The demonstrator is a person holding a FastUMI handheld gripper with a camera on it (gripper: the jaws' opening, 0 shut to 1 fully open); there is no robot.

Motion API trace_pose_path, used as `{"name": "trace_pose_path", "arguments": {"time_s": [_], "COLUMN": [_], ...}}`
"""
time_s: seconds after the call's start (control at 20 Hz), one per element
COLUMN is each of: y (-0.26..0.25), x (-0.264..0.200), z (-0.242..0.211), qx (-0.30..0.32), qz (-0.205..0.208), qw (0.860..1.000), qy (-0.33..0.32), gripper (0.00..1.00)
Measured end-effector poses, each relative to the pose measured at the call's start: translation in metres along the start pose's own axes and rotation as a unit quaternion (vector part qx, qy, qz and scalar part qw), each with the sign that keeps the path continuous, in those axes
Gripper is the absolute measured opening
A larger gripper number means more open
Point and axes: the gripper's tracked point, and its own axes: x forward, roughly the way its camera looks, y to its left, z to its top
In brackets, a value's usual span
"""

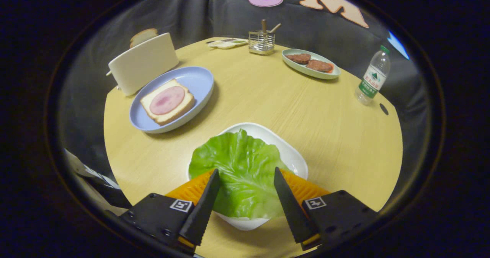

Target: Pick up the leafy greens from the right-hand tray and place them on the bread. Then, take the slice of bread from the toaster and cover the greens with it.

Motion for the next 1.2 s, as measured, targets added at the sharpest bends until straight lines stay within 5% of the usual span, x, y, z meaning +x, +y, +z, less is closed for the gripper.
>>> {"name": "trace_pose_path", "arguments": {"time_s": [0.45,1.2], "y": [0.014,0.035], "x": [0.002,-0.046], "z": [-0.001,0.053], "qx": [-0.052,-0.022], "qz": [-0.025,-0.033], "qw": [0.998,0.998], "qy": [-0.02,-0.053], "gripper": [0.08,0.04]}}
